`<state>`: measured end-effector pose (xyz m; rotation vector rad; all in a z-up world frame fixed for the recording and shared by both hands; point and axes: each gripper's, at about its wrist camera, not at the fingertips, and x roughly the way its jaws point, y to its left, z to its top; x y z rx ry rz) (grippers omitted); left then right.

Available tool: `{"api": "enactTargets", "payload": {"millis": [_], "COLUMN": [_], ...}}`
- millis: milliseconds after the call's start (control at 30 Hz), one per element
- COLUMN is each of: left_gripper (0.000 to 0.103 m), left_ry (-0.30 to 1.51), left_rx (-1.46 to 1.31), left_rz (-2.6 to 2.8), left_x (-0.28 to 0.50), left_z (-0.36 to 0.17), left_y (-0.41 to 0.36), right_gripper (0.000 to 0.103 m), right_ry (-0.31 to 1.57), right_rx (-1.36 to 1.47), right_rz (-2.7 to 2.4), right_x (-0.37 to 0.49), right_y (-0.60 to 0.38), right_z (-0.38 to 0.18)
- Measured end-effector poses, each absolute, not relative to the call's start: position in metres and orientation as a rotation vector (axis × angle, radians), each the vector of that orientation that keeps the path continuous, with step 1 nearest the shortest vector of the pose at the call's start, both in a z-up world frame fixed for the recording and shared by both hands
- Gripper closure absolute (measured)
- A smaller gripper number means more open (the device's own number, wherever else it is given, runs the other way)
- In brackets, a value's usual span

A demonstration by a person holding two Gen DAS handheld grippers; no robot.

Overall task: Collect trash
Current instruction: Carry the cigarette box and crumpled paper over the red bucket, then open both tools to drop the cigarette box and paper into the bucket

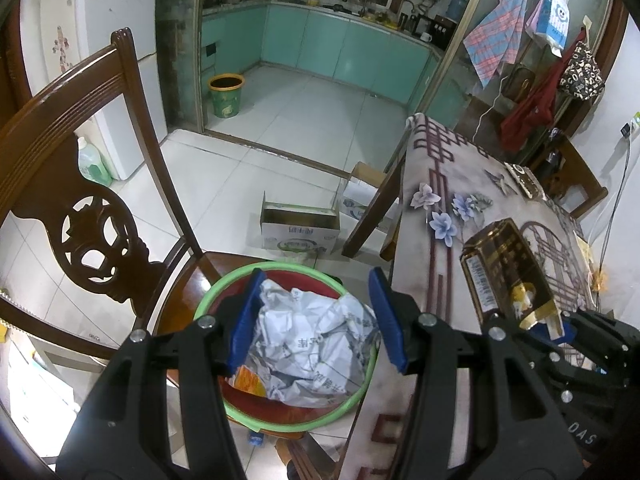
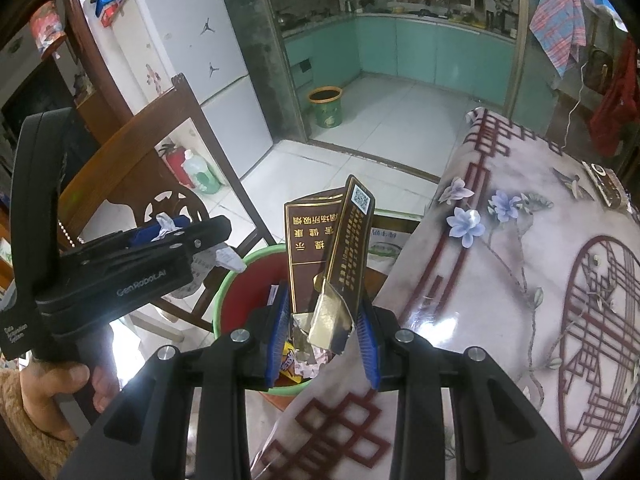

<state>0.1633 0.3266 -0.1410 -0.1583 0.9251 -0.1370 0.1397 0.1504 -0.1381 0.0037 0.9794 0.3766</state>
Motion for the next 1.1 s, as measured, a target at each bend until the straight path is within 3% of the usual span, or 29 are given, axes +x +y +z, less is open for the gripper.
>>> {"api": "enactTargets", "payload": {"millis": [867, 1100], "left_gripper": [0.052, 0.052], "left_ry": [0.955, 1.008], "left_rx": [-0.174, -0.165], "left_rz": [-0.110, -0.078], "left_x": [0.177, 0.188], "left_z": [-0.157, -0.181], "left_y": [0.337, 0.341], "right_gripper": [0.071, 0.071], "right_ry": [1.028, 1.112], "right_rx": [-0.011, 0.033], "right_rz": [0.439, 0.454], "right_x": [0.150, 0.162], "right_y": [0.168, 0.173], "right_z": [-0.151, -0.179]}}
